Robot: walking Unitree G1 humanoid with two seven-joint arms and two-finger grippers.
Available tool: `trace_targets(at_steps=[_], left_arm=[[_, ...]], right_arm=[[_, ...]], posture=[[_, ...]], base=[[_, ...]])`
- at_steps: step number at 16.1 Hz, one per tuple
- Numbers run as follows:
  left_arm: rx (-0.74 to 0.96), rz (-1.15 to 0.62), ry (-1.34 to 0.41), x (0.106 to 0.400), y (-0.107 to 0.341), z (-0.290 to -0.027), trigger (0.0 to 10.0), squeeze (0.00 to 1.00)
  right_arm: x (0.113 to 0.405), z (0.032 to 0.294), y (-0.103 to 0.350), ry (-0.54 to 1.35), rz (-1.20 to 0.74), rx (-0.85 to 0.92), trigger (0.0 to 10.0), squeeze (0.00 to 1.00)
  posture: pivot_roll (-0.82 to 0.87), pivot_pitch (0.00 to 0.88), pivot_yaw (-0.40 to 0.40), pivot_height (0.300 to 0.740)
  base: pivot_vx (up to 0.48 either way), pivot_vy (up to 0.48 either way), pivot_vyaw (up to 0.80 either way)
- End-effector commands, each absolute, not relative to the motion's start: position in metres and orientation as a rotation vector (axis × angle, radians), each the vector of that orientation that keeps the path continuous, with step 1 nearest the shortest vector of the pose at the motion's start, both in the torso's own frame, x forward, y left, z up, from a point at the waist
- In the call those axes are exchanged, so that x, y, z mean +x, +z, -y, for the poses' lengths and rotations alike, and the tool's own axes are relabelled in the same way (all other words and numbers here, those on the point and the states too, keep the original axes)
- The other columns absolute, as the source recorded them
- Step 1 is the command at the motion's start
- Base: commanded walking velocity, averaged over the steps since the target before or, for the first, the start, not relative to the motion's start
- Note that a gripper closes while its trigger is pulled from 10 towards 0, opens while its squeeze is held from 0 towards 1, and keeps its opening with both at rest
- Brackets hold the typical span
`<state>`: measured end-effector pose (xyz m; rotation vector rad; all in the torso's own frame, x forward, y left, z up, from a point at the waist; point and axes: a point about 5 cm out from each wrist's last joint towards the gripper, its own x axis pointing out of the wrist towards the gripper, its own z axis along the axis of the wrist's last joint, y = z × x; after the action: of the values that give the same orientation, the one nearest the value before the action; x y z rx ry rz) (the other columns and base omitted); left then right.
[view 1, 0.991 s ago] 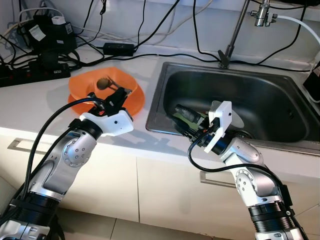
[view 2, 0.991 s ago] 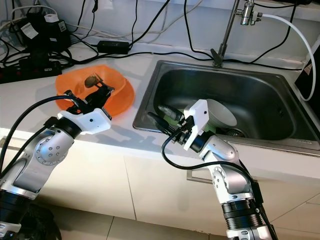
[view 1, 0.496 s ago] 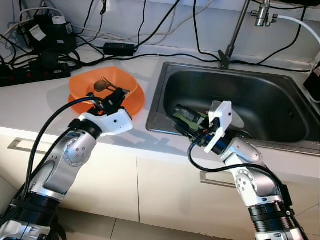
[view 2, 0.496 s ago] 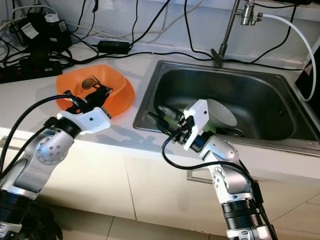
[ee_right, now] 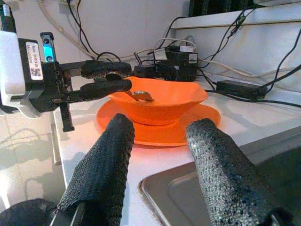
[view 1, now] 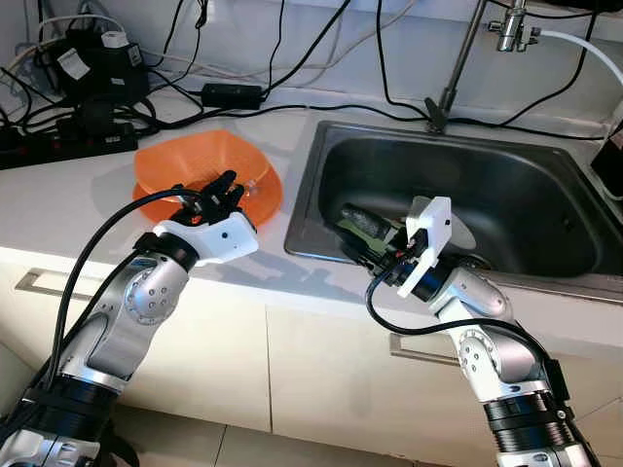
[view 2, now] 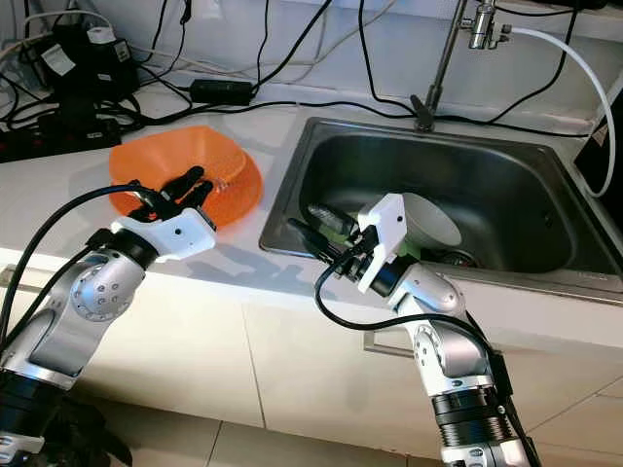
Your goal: Kitchen organization
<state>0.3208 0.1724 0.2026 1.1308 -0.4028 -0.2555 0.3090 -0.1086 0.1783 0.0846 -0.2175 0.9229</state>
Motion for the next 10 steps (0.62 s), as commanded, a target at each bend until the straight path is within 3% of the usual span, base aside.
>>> trace_targets(at_steps=[1, 10], left_arm=[[1.132, 0.427, -0.245, 0.319, 0.207, -0.171, 10.0, 0.0], [1.17, 0.328, -0.207, 0.324, 0.198, -0.182, 10.0, 0.0]], right_arm=[[0.309, 0.111, 0.178, 0.916, 0.214, 0.071, 10.0, 0.0], [0.308, 0.111, 0.178, 0.911, 0.215, 0.075, 10.0, 0.0]], posture=[[0.07, 0.04, -0.033, 0.74], [0.07, 0.044, -0.033, 0.74]], base=[[0.0, 0.0, 0.0], [0.0, 0.0, 0.0]])
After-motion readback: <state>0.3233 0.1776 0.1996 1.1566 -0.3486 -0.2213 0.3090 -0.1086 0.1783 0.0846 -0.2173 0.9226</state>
